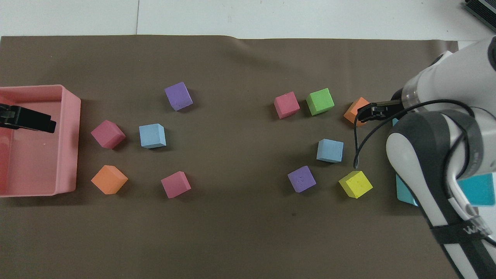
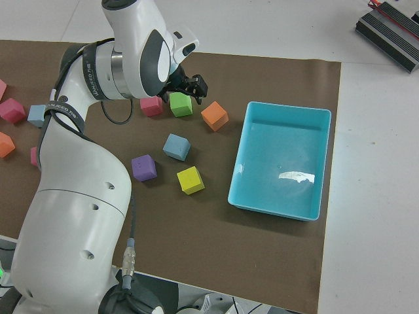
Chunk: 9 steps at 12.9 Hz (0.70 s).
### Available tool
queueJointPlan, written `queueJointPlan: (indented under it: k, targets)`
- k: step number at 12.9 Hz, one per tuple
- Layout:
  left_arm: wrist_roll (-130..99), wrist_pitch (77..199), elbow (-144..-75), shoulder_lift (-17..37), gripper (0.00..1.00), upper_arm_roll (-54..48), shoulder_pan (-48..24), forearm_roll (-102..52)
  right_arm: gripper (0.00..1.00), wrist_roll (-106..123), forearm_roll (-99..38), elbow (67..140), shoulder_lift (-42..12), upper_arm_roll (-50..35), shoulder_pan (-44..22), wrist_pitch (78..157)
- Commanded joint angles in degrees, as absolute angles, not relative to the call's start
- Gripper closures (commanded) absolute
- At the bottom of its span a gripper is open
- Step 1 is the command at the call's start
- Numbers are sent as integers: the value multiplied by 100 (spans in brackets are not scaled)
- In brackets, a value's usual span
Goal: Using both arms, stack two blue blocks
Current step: 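Reach the right gripper toward the light blue cube near the purple cube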
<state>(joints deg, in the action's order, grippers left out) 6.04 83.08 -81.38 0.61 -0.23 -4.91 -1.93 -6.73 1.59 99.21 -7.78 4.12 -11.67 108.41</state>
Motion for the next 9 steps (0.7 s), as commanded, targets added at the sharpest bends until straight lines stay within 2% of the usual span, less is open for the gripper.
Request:
queueJointPlan:
  k: [1, 3, 9]
  targets:
    - [554, 8314, -8271, -53, 0, -44, -439, -202, 0, -992, 211, 10623, -703, 404, -1300, 11581]
    - [554, 8314, -8271, -53, 0, -44, -439, -202, 0, -1089, 211, 10950, -860, 396, -1406, 12118]
    - [554, 8314, -8271, -53, 0, -44, -440, -202, 0, -1240, 202, 11548, -1037, 387, -1415, 12770]
